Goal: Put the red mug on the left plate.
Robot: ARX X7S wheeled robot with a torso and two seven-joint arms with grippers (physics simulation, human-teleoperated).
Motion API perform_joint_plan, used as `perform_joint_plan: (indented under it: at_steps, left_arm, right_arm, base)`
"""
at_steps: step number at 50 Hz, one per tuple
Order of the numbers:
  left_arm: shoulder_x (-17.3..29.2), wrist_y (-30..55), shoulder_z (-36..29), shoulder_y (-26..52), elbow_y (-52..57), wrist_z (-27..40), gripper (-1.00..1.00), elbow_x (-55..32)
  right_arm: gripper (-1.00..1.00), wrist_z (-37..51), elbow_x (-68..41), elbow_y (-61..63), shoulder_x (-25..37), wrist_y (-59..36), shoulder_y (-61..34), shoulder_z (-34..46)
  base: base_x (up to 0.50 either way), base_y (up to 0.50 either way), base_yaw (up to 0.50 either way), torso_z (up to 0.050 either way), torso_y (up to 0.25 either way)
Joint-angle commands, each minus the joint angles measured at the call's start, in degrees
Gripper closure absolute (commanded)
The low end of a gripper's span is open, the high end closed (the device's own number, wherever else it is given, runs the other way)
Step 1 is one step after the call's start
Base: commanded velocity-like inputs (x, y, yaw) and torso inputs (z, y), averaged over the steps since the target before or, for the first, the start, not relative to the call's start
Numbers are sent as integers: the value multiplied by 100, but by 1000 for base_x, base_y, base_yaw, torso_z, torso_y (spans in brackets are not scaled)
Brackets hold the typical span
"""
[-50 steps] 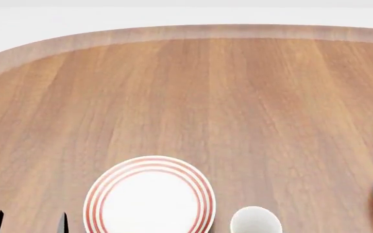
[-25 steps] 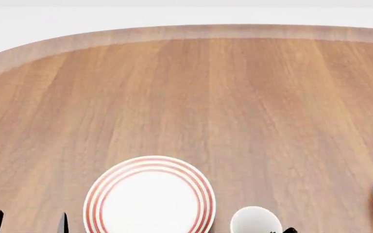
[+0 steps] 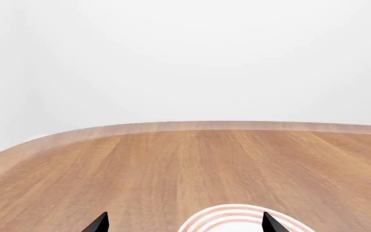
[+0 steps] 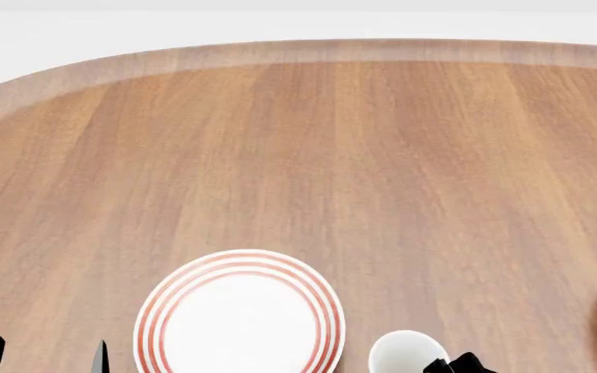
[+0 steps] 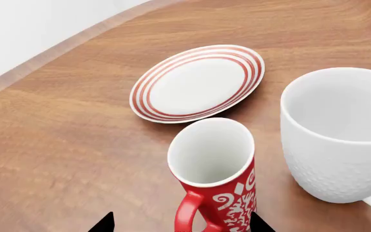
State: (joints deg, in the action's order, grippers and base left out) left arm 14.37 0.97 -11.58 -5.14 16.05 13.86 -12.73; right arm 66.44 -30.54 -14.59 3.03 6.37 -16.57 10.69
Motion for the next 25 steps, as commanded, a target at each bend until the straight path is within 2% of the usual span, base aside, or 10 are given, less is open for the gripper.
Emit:
perform_joint_plan:
  at_steps: [1, 25]
  left_arm:
    - [30, -10, -26, -7, 14, 26, -100, -18]
    - [78, -16, -67, 32, -2, 73, -100, -73]
  right_arm:
    - [-100, 56, -83, -309, -41, 95, -197, 85]
    - [-100, 182, -379, -839, -8, 227, -591, 114]
  base:
    - [0, 0, 0, 0, 0]
    - [0, 0, 0, 0, 0]
